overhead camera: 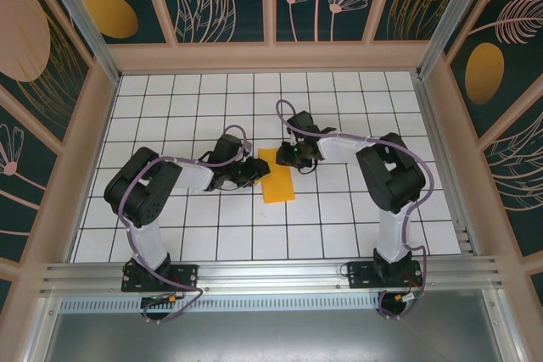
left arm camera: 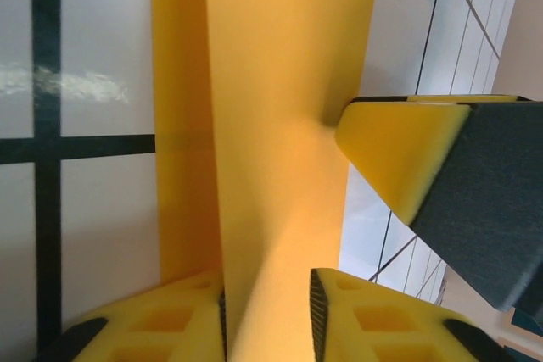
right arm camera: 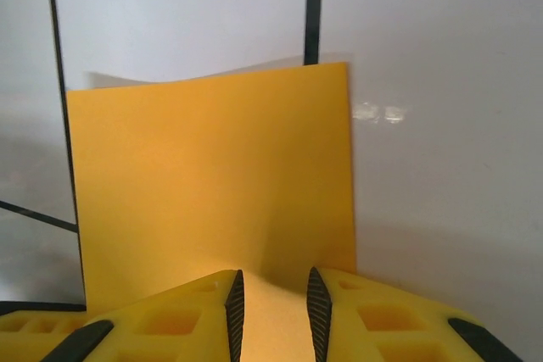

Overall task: Fold a paper plane with a square sheet of paper (pick it up from the middle)
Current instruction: Fold the triangle a second time at the center of the table.

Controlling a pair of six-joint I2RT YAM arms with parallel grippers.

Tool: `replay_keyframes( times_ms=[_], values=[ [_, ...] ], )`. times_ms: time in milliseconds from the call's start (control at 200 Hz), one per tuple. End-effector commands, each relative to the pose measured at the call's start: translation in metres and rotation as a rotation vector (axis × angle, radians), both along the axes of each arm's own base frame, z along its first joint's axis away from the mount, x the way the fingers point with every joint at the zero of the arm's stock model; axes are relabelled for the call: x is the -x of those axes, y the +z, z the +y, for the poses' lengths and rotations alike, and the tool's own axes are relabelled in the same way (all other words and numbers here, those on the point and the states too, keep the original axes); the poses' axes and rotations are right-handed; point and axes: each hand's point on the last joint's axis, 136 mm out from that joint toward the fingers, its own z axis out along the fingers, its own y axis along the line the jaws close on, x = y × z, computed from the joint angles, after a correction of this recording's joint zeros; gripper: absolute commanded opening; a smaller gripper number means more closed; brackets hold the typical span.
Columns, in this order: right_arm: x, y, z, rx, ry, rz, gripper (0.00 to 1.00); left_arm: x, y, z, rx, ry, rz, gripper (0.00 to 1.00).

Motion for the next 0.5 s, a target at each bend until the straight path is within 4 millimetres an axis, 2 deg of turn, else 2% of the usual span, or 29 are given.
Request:
replay_keyframes(
  times_ms=[0,185,230,240,260,495],
  values=[
    [0.012,-0.028,-0.017,0.081,-0.044,0.091,0.31,0.013,0.011,-0.002,0.049,-0.028,0.0,0.34],
    [0.016,-0.035,-0.019,0.091,-0.052,0.116,0.31,0.033,0.029,-0.003,0.126,-0.068,-0.014,0.38],
    [0.016,-0.035,-0.019,0.091,-0.054,0.118,0.31,0.039,0.027,-0.004,0.126,-0.081,-0.006,0.39],
    [0.016,-0.036,-0.019,0.092,-0.054,0.119,0.31,0.038,0.035,-0.005,0.137,-0.084,-0.025,0.39],
    [0.016,-0.036,-0.019,0.092,-0.055,0.12,0.31,0.04,0.038,-0.006,0.142,-0.089,-0.032,0.39],
    [0.017,-0.04,-0.021,0.099,-0.062,0.131,0.3,0.051,0.046,-0.021,0.169,-0.142,-0.039,0.39]
  ],
)
